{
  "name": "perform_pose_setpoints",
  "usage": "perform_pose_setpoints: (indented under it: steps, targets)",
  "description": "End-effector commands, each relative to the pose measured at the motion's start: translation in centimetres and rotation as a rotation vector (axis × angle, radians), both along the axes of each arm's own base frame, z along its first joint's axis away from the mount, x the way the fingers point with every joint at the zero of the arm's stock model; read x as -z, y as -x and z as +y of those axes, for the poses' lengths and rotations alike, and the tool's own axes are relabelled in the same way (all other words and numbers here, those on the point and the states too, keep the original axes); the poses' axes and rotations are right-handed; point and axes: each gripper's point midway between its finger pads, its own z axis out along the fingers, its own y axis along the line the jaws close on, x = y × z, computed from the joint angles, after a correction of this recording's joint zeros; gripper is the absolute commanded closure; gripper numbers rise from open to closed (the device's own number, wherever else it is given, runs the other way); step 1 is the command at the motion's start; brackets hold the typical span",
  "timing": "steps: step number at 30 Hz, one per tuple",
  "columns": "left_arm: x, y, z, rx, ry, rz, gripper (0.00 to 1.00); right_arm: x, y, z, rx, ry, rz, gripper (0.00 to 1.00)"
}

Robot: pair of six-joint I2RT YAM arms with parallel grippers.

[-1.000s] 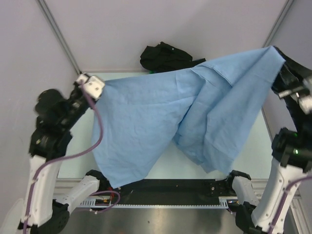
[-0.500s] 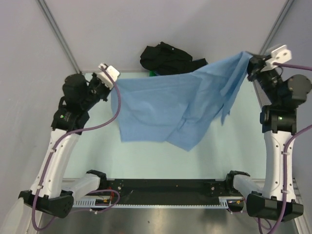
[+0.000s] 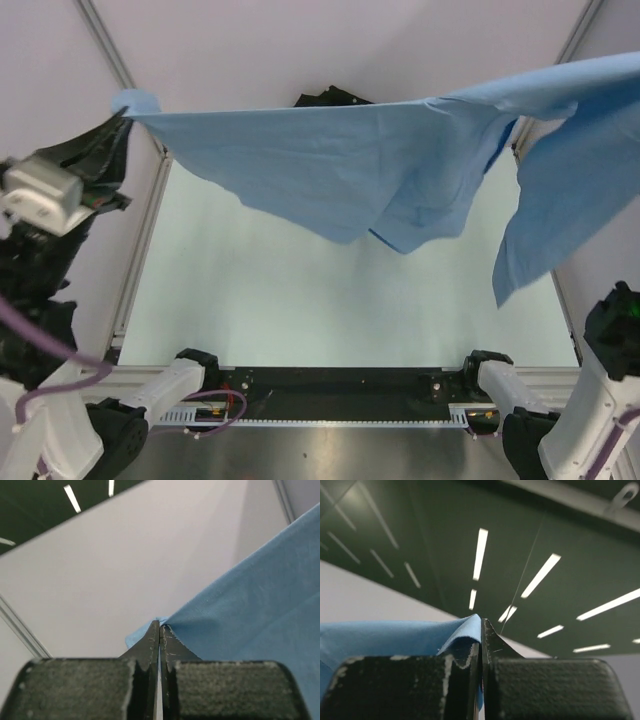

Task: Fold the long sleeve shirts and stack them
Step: Flatten the shirt out

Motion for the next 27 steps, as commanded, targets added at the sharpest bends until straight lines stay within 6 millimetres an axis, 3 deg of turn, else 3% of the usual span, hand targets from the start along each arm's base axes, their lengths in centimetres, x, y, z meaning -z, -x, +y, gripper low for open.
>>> perform_pose_setpoints:
  steps: [1, 4, 5, 7, 8, 14, 15, 16, 17, 18, 19, 20, 21, 22, 23, 24, 25, 26, 27]
  targets:
    - [-4.0, 3.7, 1.3, 0.006, 0.111, -0.082, 1.0, -3.7, 5.8, -1.2, 0.055, -0.084, -0.19, 1.0]
    - [-6.0, 5.3, 2.3, -0.004, 0.174, -0.133, 1.0, -4.8, 6.2, -1.5, 0.066, -0.094, -0.221, 1.0]
    - [-6.3, 5.5, 2.4, -0.007, 0.185, -0.14, 1.0, -5.4, 7.6, -1.4, 0.066, -0.093, -0.256, 1.0]
    - [-7.0, 6.0, 2.7, -0.005, 0.206, -0.155, 1.0, -5.9, 6.8, -1.7, 0.079, -0.097, -0.262, 1.0]
    - [-7.1, 5.9, 2.8, -0.011, 0.217, -0.157, 1.0, -6.4, 7.8, -1.6, 0.082, -0.095, -0.294, 1.0]
    - [-6.2, 4.2, 2.6, -0.031, 0.201, -0.118, 1.0, -6.4, 4.5, -2.2, 0.097, -0.097, -0.247, 1.0]
    - [-5.1, 2.9, 2.3, -0.035, 0.186, -0.083, 1.0, -5.4, 1.7, -2.1, 0.087, -0.077, -0.181, 1.0]
    - [-4.5, 2.7, 2.3, -0.046, 0.167, -0.08, 1.0, -4.7, 2.4, -1.8, 0.084, -0.068, -0.177, 1.0]
    - [-3.7, 2.1, 2.3, -0.058, 0.149, -0.062, 1.0, -3.7, 1.2, -1.7, 0.082, -0.051, -0.15, 1.0]
    - [-1.3, -0.1, 1.8, -0.068, 0.116, 0.001, 1.0, -1.3, -2.2, -1.3, 0.076, -0.01, -0.06, 1.0]
    - [-0.1, -0.2, 1.8, -0.085, 0.076, 0.005, 1.0, 0.1, -2.1, -1.0, 0.073, 0.01, -0.036, 1.0]
    - [1.5, -1.1, 1.7, -0.093, 0.05, 0.034, 1.0, 1.8, -3.3, -0.3, 0.067, 0.06, 0.015, 1.0]
    - [5.3, -3.7, 1.0, -0.104, -0.005, 0.112, 1.0, 5.3, -7.1, -0.5, 0.065, 0.077, 0.126, 1.0]
    - [6.8, -3.5, 1.0, -0.105, -0.029, 0.12, 1.0, 6.7, -6.5, -0.1, 0.06, 0.099, 0.141, 1.0]
    - [8.8, -4.3, 0.8, -0.106, -0.058, 0.148, 1.0, 8.8, -7.8, 0.6, 0.063, 0.162, 0.191, 1.0]
    - [13.3, -6.5, 0.3, -0.111, -0.112, 0.221, 1.0, 11.2, -9.3, 0.6, 0.068, 0.188, 0.242, 1.0]
    - [15.7, -7.2, -0.1, -0.1, -0.148, 0.253, 1.0, 14.9, -11.2, 0.6, 0.057, 0.199, 0.323, 1.0]
    - [20.2, -8.6, -0.5, -0.097, -0.191, 0.329, 1.0, 17.7, -12.7, 1.0, 0.05, 0.255, 0.379, 1.0]
    - [22.5, -9.4, -0.7, -0.095, -0.224, 0.363, 1.0, 22.0, -15.1, 1.1, 0.031, 0.287, 0.476, 1.0]
